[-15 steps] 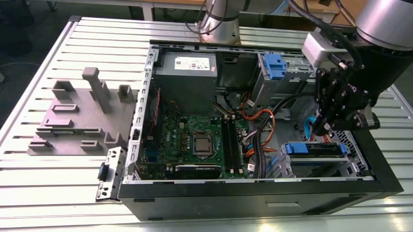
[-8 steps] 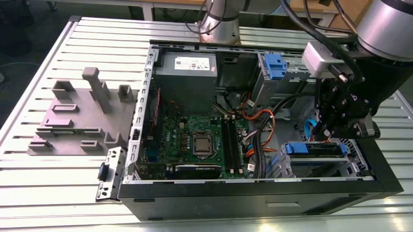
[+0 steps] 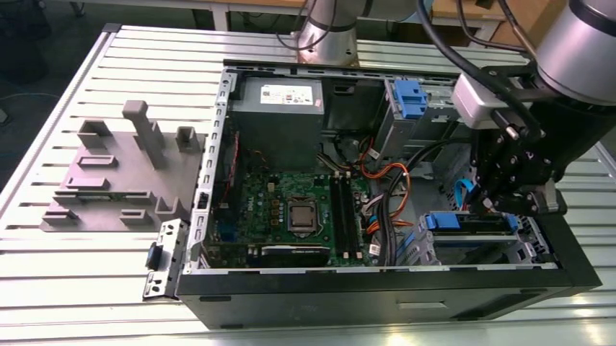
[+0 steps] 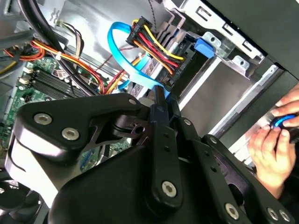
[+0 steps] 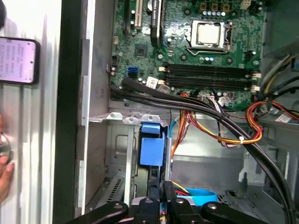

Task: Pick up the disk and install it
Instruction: 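Insert the second disk wire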

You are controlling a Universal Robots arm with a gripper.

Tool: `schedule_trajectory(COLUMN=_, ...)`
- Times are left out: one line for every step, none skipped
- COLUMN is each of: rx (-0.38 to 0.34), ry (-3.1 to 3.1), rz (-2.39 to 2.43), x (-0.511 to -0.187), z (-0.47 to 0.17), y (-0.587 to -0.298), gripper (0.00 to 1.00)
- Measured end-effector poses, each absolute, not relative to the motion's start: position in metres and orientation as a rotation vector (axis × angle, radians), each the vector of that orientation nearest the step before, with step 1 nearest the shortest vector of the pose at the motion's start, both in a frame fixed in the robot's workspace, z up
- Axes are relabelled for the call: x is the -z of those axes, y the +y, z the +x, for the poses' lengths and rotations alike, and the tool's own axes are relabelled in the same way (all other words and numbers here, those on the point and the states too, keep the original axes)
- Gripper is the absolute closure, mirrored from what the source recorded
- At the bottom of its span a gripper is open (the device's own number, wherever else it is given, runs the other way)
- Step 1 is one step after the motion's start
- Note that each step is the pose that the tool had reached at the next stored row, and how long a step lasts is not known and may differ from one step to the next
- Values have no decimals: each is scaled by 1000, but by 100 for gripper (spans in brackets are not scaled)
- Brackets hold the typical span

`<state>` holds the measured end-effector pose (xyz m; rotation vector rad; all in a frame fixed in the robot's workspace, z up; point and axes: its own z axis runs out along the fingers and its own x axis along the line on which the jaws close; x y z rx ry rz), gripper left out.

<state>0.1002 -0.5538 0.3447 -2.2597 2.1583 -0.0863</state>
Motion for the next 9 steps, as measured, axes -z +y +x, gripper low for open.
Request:
schedule_trajectory(rx=81, ry=2155, rz=-2256, x=-345, z=100, y=-555, gripper=84)
schedule_trajectory(rx=77, ry=2152, rz=-2252, x=-345, z=100, y=-557, gripper=84)
schedule_trajectory(rx=73, ry=2149, rz=-2249, x=-344, z=99, y=-558, gripper=84)
schedule_trajectory(rx=71, ry=2148, rz=-2248, x=-344, z=99, y=-559, gripper=84)
schedule_trajectory(rx=68, ry=2146, rz=-2246, x=-344, z=99, y=-560, gripper=84)
schedule_trajectory(rx=64, ry=2144, rz=-2243, x=-344, z=99, y=-561, gripper=84)
schedule_trajectory(rx=58, ry=2140, rz=-2239, x=-344, z=99, y=-563, gripper=84)
schedule_trajectory(rx=52, ry=2137, rz=-2235, x=-344, z=99, y=-564, gripper=84)
schedule_trajectory(rx=48, ry=2135, rz=-2232, x=-343, z=99, y=-565, gripper=84)
